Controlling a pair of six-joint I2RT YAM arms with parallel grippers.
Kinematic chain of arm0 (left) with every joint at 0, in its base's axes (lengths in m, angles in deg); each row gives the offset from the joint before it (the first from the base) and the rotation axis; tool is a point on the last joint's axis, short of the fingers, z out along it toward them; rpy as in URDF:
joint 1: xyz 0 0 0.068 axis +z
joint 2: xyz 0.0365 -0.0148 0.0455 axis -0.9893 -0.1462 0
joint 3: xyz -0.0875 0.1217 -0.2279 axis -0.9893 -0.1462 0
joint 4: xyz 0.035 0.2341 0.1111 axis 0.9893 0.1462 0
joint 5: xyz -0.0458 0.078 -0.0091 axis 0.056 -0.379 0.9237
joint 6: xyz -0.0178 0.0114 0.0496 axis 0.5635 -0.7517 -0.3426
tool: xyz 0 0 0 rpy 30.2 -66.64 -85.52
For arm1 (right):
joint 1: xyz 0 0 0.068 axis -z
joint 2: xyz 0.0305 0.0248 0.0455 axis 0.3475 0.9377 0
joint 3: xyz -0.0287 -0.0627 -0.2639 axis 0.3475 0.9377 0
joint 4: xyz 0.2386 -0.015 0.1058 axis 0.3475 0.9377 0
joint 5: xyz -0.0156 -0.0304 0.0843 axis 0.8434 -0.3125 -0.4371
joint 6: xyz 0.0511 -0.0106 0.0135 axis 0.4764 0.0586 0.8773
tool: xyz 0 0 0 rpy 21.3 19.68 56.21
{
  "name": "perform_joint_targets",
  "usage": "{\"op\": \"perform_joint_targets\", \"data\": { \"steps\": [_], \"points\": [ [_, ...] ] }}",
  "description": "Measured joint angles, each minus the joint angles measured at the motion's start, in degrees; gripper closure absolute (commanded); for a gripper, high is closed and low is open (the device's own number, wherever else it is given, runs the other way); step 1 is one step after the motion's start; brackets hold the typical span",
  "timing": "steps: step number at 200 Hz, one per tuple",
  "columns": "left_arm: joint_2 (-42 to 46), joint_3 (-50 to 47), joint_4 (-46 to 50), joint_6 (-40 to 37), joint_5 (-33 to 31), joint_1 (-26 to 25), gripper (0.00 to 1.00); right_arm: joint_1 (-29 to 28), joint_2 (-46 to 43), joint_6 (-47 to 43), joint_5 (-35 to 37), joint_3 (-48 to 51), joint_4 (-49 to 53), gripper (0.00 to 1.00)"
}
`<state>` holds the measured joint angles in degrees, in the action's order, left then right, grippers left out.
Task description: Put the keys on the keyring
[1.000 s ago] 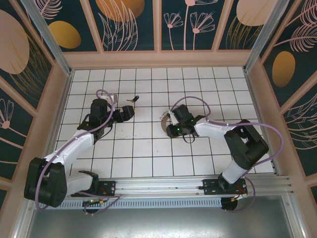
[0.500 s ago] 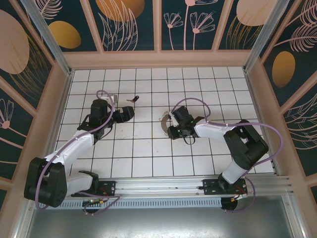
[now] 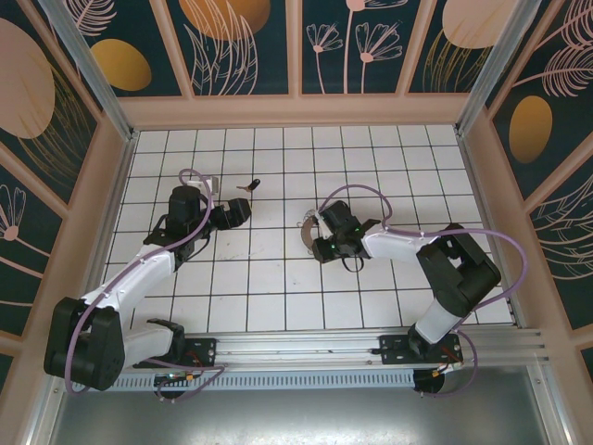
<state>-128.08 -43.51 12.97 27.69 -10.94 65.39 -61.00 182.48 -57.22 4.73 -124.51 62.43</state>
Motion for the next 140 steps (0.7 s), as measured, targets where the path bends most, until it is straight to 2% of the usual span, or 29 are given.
{"op": "perform_joint_targets", "data": {
  "steps": [44, 97, 140],
  "points": [
    [0.63, -0.15, 0.02, 0.00, -0.52, 0.00, 0.09, -0.35, 0.00, 0.22, 0.31, 0.35, -0.22, 0.81],
    [1.53, -0.15, 0.46, -0.02, -0.87, 0.00, 0.11, -0.70, -0.72, 1.44, 0.68, 0.68, -0.66, 1.00],
    [2.21, -0.15, 0.63, -0.02, -0.90, -0.09, 0.12, -0.70, -3.98, 1.20, 1.11, 2.71, 0.57, 1.00]
  ]
}}
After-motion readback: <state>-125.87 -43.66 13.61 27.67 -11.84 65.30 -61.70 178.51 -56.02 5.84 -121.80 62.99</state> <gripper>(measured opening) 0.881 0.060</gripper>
